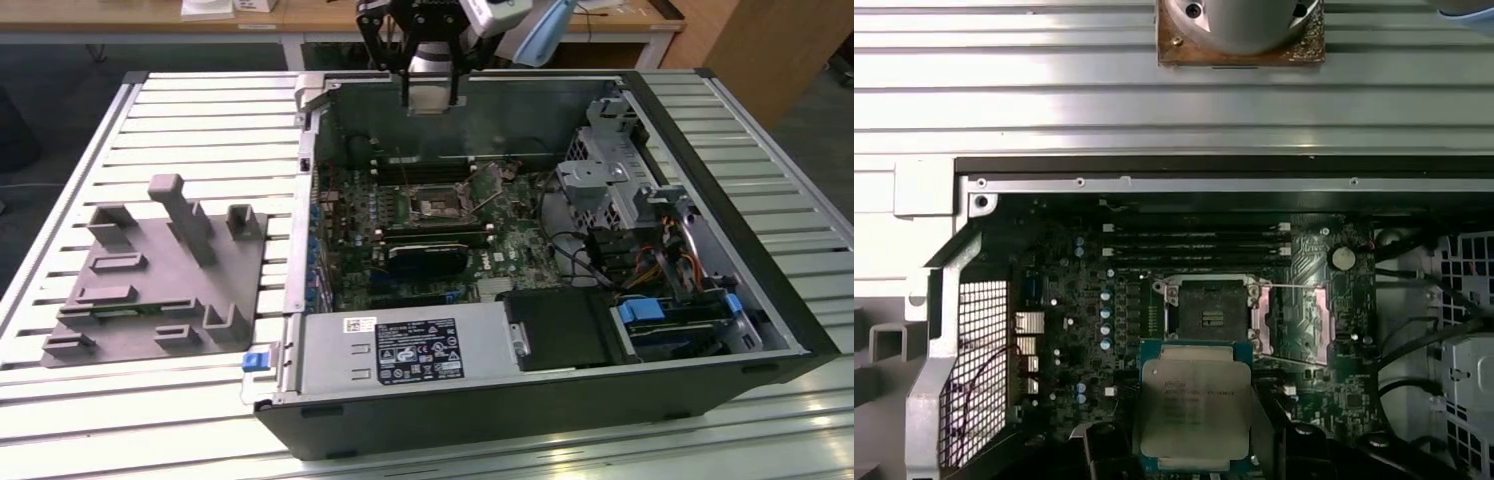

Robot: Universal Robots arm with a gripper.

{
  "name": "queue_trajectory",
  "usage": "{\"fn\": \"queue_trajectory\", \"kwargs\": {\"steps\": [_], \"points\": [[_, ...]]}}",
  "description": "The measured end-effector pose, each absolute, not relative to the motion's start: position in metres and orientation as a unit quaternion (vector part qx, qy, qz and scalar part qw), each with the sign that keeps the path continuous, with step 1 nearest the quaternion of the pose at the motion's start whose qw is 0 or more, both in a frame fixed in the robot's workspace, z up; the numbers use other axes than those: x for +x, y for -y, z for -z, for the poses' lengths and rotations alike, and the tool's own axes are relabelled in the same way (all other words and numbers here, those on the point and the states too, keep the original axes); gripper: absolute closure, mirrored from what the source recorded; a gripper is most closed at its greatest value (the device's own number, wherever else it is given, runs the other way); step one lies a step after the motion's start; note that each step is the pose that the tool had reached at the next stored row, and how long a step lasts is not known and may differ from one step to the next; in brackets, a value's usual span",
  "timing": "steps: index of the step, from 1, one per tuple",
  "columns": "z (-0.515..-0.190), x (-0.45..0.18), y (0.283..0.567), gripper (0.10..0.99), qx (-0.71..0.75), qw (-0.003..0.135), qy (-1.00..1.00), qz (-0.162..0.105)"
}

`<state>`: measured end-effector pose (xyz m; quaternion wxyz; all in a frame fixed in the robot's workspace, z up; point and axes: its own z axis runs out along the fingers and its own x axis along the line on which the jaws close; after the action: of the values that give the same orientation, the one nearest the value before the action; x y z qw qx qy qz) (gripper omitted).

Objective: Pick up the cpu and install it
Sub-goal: 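Place the cpu into insertion slot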

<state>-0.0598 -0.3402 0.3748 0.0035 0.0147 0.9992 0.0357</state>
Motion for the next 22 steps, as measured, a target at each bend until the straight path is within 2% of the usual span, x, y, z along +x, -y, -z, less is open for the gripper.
{"fn": "queue_trajectory", "kwargs": {"steps": [22], "points": [[-0.3709, -0.0589, 0.3398, 0.561, 0.173, 0.009, -0.984, -0.034]]}}
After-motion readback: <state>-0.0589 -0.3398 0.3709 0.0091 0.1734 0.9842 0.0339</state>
